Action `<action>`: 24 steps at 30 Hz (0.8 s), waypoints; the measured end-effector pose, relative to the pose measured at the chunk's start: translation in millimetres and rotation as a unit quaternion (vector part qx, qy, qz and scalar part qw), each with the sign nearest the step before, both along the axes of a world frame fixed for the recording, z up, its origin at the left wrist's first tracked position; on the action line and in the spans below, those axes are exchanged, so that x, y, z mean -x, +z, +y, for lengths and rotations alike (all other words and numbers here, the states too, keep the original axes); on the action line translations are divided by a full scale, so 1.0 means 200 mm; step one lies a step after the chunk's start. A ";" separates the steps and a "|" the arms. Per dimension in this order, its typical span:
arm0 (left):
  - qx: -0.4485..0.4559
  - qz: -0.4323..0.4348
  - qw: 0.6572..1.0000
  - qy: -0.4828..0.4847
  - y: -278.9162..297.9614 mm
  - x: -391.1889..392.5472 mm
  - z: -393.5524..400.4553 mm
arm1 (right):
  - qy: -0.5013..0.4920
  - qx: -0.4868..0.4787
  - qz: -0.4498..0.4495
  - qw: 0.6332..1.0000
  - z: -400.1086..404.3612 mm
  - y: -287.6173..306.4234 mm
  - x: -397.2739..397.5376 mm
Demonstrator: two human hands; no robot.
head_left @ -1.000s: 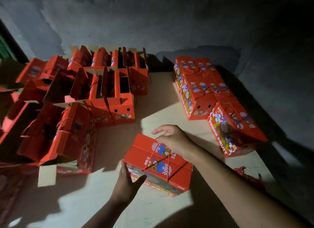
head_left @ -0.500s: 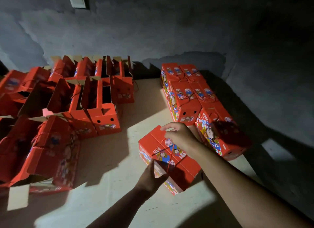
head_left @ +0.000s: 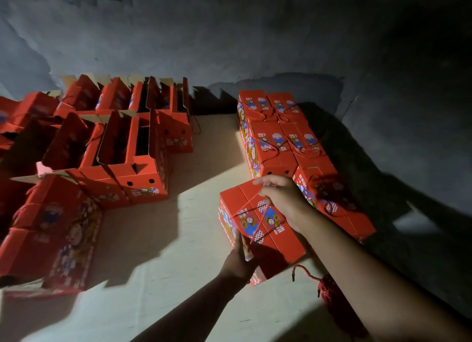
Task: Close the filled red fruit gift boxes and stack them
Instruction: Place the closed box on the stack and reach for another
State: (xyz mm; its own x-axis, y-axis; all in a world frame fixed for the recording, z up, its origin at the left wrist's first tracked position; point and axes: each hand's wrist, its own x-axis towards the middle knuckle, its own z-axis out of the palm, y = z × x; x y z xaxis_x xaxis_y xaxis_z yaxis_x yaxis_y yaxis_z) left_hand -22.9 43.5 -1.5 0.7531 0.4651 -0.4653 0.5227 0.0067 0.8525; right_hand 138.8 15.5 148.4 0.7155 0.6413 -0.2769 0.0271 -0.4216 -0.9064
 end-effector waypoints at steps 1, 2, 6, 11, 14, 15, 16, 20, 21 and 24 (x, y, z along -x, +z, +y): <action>0.009 -0.002 1.000 0.008 -0.01 -0.04 0.00 | -0.003 0.001 0.003 1.000 0.00 0.00 -0.03; 0.019 -0.002 1.000 0.016 -0.01 -0.07 0.01 | -0.004 0.001 0.006 1.000 0.01 0.00 -0.05; 0.050 0.010 0.998 0.047 0.00 -0.21 0.02 | -0.011 0.000 -0.001 1.000 0.01 -0.01 -0.17; 0.098 0.007 0.994 0.056 0.01 -0.36 0.05 | -0.021 0.000 -0.010 1.000 0.03 -0.01 -0.30; 0.131 0.013 0.989 0.066 0.00 -0.45 0.07 | -0.030 0.001 -0.013 0.999 0.03 -0.01 -0.36; 0.135 0.018 0.988 0.066 0.00 -0.48 0.06 | -0.033 0.003 -0.015 0.999 0.02 -0.01 -0.38; 0.137 0.022 0.988 0.065 -0.01 -0.50 0.06 | -0.036 0.004 -0.015 0.999 0.01 -0.02 -0.40; 0.146 0.018 0.988 0.056 -0.04 -0.58 0.07 | -0.055 0.000 -0.012 0.998 -0.03 -0.06 -0.46; 0.151 0.014 0.987 0.052 -0.04 -0.59 0.08 | -0.060 0.001 -0.013 0.998 -0.03 -0.06 -0.47; 0.152 0.004 0.988 0.036 -0.04 -0.62 0.10 | -0.072 0.005 -0.029 0.997 -0.06 -0.09 -0.51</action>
State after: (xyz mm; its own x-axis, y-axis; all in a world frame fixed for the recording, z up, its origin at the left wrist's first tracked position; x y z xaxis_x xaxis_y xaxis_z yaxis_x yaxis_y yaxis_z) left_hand 102.0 63.5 -8.8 0.7189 0.3556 -0.5972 0.5174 0.2999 0.8015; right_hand 240.8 4.4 129.5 0.8149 0.5285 -0.2381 0.0188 -0.4347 -0.9004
